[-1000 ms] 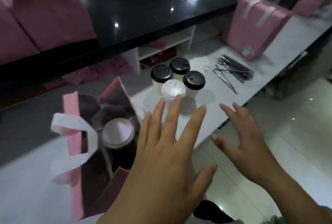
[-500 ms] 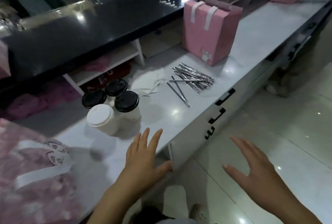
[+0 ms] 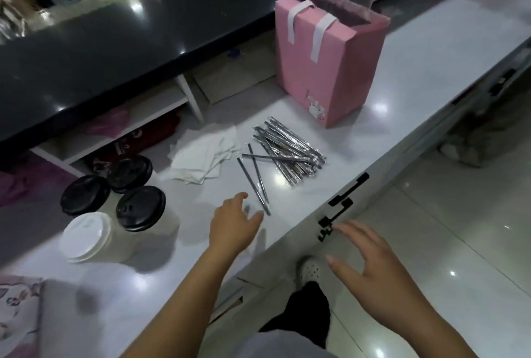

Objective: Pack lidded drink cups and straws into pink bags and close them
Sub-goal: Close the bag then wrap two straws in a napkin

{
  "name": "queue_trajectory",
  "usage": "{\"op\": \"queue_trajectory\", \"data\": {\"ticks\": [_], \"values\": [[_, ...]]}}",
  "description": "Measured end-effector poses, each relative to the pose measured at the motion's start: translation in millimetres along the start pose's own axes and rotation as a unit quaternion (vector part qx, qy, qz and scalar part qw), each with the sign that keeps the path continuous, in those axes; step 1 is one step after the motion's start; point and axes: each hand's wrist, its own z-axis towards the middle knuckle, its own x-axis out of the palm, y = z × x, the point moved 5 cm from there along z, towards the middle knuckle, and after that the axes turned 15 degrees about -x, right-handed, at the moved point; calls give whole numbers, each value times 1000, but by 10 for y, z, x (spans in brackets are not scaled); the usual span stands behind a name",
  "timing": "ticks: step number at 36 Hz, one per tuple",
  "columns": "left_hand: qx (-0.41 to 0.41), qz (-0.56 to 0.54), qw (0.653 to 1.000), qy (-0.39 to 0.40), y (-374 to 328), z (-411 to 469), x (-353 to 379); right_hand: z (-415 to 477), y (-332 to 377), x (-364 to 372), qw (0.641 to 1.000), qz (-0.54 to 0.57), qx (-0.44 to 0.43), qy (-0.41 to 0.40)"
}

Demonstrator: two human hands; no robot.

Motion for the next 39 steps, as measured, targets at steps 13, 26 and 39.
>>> {"op": "queue_trajectory", "data": {"ticks": [13, 26, 39], "values": [[-72, -63, 987, -131, -820, 826, 127, 1107, -540, -812, 997, 53, 6, 58], [-248, -52, 957, -138, -802, 711, -4, 2014, -651, -950, 957, 100, -153, 226], [-360, -161, 909, -136, -739, 176, -149, 2162, -837, -996, 911, 146, -165, 350]]}}
